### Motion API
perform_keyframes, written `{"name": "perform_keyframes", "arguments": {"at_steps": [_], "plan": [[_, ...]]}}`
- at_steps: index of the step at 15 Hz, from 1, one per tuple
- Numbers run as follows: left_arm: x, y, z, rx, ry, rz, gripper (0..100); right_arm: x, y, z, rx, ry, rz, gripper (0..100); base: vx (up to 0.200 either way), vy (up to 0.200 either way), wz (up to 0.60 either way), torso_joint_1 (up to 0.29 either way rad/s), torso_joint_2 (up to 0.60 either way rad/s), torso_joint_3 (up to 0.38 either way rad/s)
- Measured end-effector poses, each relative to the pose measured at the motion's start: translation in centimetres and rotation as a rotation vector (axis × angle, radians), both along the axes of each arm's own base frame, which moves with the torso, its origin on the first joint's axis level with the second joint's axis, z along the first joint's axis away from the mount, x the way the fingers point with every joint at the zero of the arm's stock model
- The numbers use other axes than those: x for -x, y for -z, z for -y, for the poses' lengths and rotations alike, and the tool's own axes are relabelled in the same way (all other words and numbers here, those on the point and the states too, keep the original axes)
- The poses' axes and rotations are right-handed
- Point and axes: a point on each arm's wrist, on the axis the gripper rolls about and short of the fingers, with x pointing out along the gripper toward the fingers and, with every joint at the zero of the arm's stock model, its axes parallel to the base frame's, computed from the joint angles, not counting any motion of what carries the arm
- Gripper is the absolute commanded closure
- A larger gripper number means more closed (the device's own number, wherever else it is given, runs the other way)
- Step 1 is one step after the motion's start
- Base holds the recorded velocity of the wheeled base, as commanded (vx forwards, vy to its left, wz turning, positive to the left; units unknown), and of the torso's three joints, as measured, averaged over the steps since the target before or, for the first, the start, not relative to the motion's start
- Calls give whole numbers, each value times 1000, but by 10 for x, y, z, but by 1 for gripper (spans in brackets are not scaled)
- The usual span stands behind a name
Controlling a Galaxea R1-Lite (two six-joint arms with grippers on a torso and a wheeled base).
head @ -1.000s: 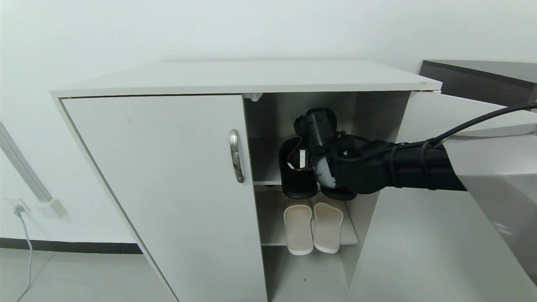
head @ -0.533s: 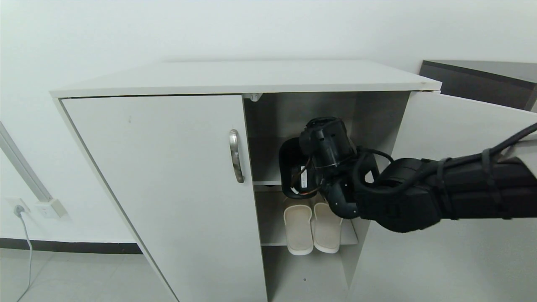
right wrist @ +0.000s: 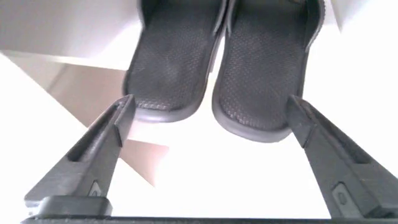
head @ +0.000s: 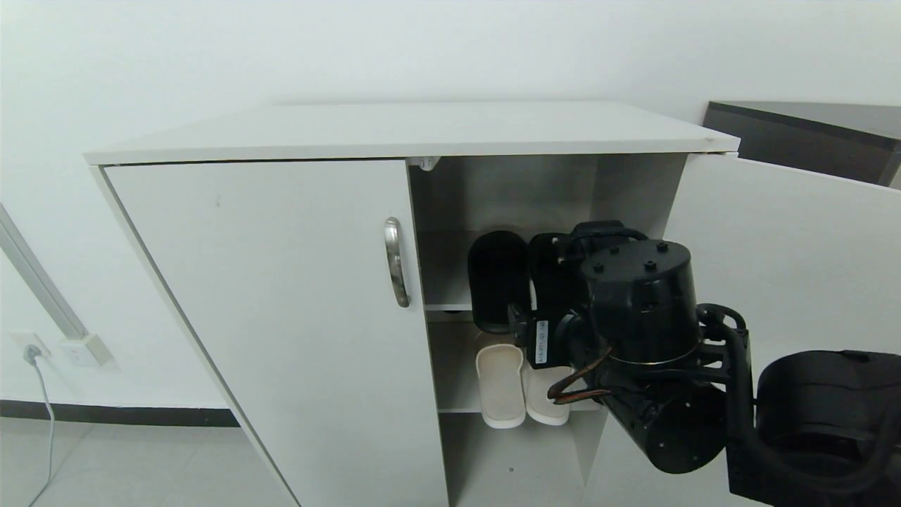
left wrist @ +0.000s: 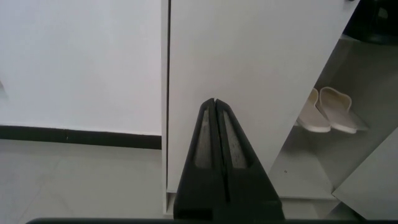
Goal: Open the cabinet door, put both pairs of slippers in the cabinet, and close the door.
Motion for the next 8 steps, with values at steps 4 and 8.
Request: {"name": "perform_keyframes", "arguments": {"at_steps": [4, 8], "plan": [[0, 0, 0, -1, 2, 0, 100, 6, 7, 1, 19, -18, -13, 100, 0, 0, 0, 0, 0, 0], [0, 0, 0, -1, 0, 0, 100, 9, 18, 0, 32, -31, -22, 100, 0, 0, 0, 0, 0, 0]]}}
